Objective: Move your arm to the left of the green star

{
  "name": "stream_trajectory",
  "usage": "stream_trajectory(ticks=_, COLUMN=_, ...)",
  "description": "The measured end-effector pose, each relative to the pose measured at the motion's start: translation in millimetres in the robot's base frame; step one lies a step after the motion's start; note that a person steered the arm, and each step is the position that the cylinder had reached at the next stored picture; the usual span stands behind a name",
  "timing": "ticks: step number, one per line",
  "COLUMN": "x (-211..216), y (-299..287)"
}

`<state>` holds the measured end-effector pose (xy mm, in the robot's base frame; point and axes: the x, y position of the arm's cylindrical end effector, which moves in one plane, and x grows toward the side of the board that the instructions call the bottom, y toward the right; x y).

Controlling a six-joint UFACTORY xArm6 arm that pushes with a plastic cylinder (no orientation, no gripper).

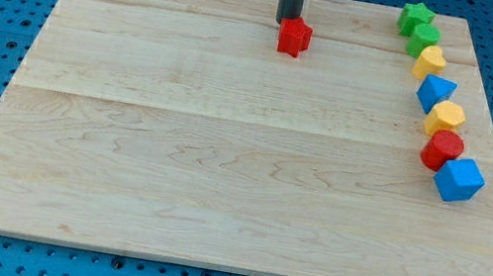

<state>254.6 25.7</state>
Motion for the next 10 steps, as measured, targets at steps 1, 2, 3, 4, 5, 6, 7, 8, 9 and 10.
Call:
stream_trajectory(ticks=1, x=0, y=0)
stream_trajectory(ticks=2, x=-6, y=12)
stream_trajectory(ticks=3, x=-39, y=59)
stream_trajectory(ticks=4, x=-49, y=67)
stream_trajectory(ticks=5, x=-56, y=72)
stream_trajectory(ticks=6, x=-63, y=88)
stream_trajectory(ticks=7, x=-61, y=87)
stream_trajectory(ticks=8, x=-63, y=90)
stream_trajectory(ticks=9, x=-63, y=90)
stream_trajectory(ticks=10, x=-62, y=92)
